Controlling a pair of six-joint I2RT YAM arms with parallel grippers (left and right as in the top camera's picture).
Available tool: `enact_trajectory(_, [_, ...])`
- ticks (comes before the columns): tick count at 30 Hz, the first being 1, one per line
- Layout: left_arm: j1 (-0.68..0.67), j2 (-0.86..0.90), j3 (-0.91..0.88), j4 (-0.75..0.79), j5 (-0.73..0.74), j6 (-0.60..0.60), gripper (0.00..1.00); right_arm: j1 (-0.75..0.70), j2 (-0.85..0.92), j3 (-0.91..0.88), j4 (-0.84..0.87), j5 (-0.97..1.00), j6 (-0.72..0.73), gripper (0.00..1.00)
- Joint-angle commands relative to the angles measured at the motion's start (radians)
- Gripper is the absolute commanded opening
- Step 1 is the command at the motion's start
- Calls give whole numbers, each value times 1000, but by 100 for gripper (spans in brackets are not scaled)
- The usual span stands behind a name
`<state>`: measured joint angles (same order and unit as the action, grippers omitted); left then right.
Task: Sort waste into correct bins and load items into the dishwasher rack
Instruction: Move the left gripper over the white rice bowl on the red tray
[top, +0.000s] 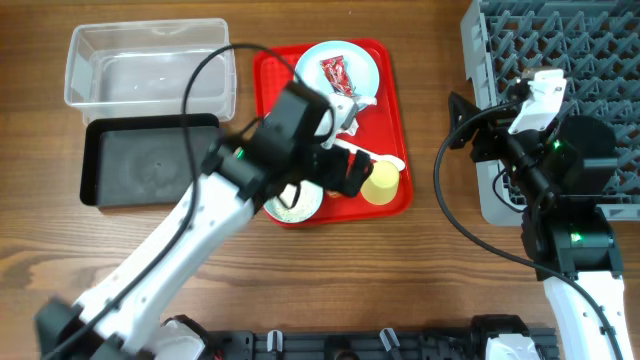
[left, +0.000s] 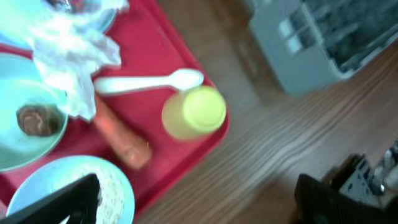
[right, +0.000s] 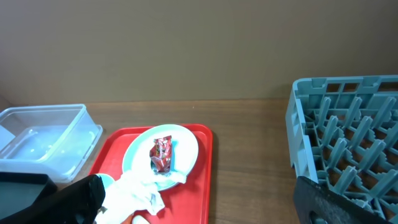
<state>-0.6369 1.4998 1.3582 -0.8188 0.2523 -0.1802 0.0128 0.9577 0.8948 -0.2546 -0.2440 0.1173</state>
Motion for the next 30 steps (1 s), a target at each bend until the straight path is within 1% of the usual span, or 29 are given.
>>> enact_trajectory(1, [-8, 110, 56, -71, -26, 17, 100, 7, 2, 27, 0, -16, -13, 99])
enact_trajectory(7, [-9, 172, 55, -137, -15, 16, 100, 7, 2, 27, 0, -16, -13, 100])
enact_trajectory(13, [1, 178, 52, -148, -52, 6, 100, 7, 2, 27, -24, -16, -12, 100])
enact_trajectory(15, [1, 179, 44, -148, -113, -63, 100, 7, 2, 27, -40, -16, -12, 100])
enact_trajectory(18, [1, 184, 19, -146, -163, -140, 100, 7, 2, 27, -57, -16, -12, 100])
enact_trajectory(19, [1, 185, 1, -140, -182, -171, 100, 7, 2, 27, -61, -16, -12, 100])
enact_trajectory(21, [1, 186, -27, -121, -187, -196, 100, 7, 2, 27, -61, -16, -12, 100])
enact_trajectory(24, [-1, 186, -60, -76, -186, -195, 98, 7, 2, 27, -60, -16, -12, 100])
enact_trajectory(27, [-2, 186, -90, -34, -187, -195, 93, 7, 3, 27, -61, -16, -13, 100])
enact_trajectory(30, [-2, 192, -126, 7, -187, -195, 92, 7, 3, 27, -69, -16, -13, 100])
